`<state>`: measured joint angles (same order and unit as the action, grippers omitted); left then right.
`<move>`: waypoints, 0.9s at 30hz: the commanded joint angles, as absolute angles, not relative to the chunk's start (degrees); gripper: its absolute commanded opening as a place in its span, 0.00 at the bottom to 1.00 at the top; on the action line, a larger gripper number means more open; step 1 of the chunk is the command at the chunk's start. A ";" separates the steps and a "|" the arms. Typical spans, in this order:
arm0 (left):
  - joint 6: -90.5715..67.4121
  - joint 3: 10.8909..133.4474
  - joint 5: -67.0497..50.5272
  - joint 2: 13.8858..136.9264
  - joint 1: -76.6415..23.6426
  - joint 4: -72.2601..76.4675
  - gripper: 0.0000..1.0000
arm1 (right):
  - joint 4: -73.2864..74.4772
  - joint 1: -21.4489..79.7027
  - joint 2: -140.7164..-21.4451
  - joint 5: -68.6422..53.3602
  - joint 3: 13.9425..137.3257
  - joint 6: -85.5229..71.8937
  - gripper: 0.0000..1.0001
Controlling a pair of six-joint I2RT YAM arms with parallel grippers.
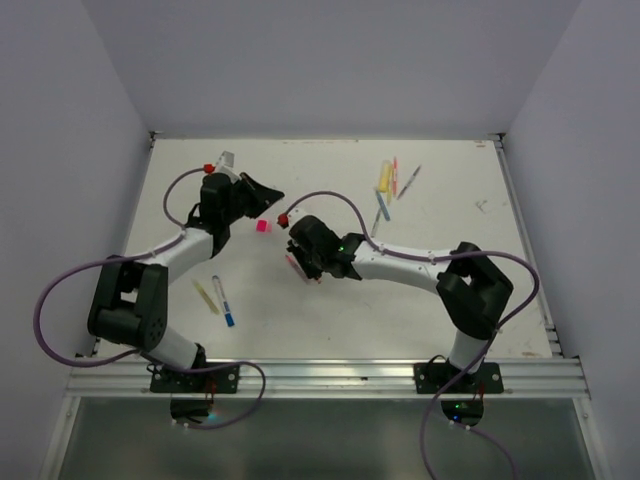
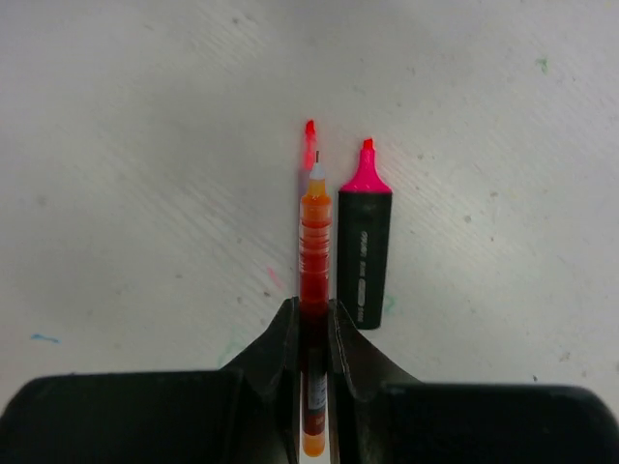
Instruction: Open the pen caps
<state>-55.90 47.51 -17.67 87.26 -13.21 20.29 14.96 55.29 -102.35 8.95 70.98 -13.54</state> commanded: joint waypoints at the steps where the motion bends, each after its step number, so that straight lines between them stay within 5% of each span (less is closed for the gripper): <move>1: -53.98 49.47 -15.89 89.38 -13.62 20.74 0.00 | 17.85 54.67 -98.71 17.65 69.26 -11.60 0.00; 12: -42.55 58.44 -18.37 103.97 -17.31 12.57 0.00 | 16.87 49.49 -106.25 12.66 71.80 -10.90 0.00; 15: -40.17 59.85 -16.96 105.64 -17.67 10.55 0.00 | 15.30 48.35 -107.49 11.25 71.28 -11.60 0.11; 20: -39.38 61.00 -16.44 108.10 -17.75 9.67 0.00 | 12.57 46.32 -108.54 7.56 70.57 -12.66 0.12; 27: -37.53 62.75 -13.98 110.13 -17.75 5.55 0.00 | 11.25 45.35 -109.25 3.87 69.70 -13.27 0.27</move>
